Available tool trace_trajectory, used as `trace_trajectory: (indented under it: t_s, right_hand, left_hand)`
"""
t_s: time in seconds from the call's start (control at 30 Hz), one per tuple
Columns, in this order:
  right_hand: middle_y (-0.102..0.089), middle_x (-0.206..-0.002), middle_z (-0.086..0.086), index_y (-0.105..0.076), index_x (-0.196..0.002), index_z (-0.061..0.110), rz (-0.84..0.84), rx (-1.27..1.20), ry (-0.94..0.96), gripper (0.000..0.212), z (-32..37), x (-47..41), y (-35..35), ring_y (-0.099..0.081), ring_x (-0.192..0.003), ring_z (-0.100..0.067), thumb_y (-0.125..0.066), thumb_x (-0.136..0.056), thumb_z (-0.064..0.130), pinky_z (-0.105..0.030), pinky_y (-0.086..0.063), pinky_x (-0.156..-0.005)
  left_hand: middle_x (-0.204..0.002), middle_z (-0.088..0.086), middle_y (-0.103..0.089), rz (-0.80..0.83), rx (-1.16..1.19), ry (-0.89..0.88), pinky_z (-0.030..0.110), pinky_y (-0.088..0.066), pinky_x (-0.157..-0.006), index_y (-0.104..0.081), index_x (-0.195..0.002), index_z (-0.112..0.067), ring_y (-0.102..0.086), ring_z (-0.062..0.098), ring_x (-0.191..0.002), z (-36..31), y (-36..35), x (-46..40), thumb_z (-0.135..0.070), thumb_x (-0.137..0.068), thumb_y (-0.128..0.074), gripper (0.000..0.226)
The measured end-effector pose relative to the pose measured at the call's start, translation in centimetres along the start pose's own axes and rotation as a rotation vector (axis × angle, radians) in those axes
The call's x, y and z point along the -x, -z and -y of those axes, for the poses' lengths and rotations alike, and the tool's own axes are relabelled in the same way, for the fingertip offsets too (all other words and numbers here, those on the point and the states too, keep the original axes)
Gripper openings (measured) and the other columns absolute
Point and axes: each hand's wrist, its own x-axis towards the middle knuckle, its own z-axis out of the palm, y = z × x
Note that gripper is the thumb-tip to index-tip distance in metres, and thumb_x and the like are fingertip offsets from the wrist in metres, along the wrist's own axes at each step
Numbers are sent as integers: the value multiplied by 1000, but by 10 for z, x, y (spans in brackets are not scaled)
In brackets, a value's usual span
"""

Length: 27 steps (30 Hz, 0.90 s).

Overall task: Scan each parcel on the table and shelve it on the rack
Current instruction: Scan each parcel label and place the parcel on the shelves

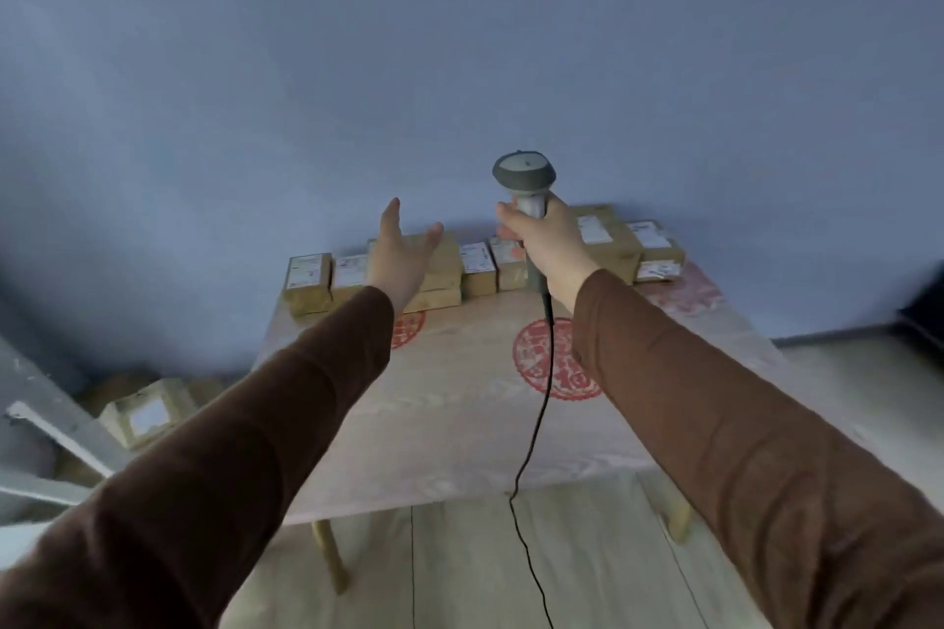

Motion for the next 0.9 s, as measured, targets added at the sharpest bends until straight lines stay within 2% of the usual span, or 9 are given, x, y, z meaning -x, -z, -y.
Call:
trace_trajectory:
  t_s: [0.07,0.2,0.3,0.43,0.53,0.6,0.7,0.83,0.9]
  right_hand:
    - [-71,-118,-12,-61,-118,17,-42,0,-10,24,-13,-12,62,-72,-106,-25,-70,-98,26,-48,-59,-87]
    - [-70,-100,8,-62,-118,17,-145,17,-30,24,-36,-35,188,-73,-103,-21,-70,-97,25,-44,-59,-87]
    - [-71,-103,1,-61,-107,21,-226,36,-43,14,-52,-57,289,-73,-98,-23,-70,-97,23,-43,-58,-84]
    - [-70,-104,-2,-60,-113,16,-305,61,-58,21,-66,-83,384,-73,-94,-19,-71,-96,22,-49,-59,-87]
    - [-70,-103,5,-60,-113,20,-310,85,-67,20,-80,-104,429,-73,-94,-15,-71,-96,24,-50,-58,-91]
    - [-71,-105,5,-61,-112,22,-319,111,-60,19,-91,-119,448,-73,-95,-16,-70,-96,25,-48,-59,-92]
    - [-72,-109,0,-61,-111,21,-335,129,-86,20,-112,-145,464,-74,-98,-19,-71,-95,27,-51,-58,-94]
    - [-72,-114,-9,-61,-111,18,-323,172,-138,21,-143,-186,471,-72,-104,-30,-71,-95,28,-57,-55,-97]
    - [-72,-114,-11,-61,-109,19,-323,173,-157,20,-160,-207,471,-71,-105,-32,-71,-94,28,-58,-54,-98]
  left_hand:
    - [-170,6,-26,38,-6,6,33,-35,-114,-14,-165,-22,-34,26,-152,-11,-64,-4,-43,-102,-60,80]
    - [-170,6,-25,139,13,9,28,-29,-111,-15,-165,-23,-31,23,-154,-27,-190,-9,-44,-103,-59,79]
    - [-169,8,-29,210,12,16,29,-31,-112,-14,-166,-20,-32,24,-154,-50,-291,-12,-45,-103,-58,81]
    - [-168,7,-32,258,12,50,24,-29,-109,-17,-165,-18,-34,24,-153,-75,-392,-17,-42,-103,-59,79]
    - [-169,5,-30,307,-14,41,36,-30,-122,-20,-165,-16,-33,22,-154,-84,-440,-24,-41,-103,-58,77]
    - [-168,4,-32,327,-23,43,44,-33,-123,-23,-164,-17,-35,23,-153,-85,-465,-32,-45,-104,-57,75]
    - [-168,3,-33,355,-42,56,39,-31,-123,-26,-163,-16,-34,23,-153,-76,-494,-49,-45,-105,-54,71]
    - [-167,4,-35,377,-44,101,20,-38,-96,-28,-163,-19,-40,24,-148,-53,-527,-85,-43,-107,-51,65]
    - [-166,4,-36,385,-35,138,21,-39,-92,-29,-163,-20,-42,25,-147,-41,-541,-102,-42,-108,-49,63]
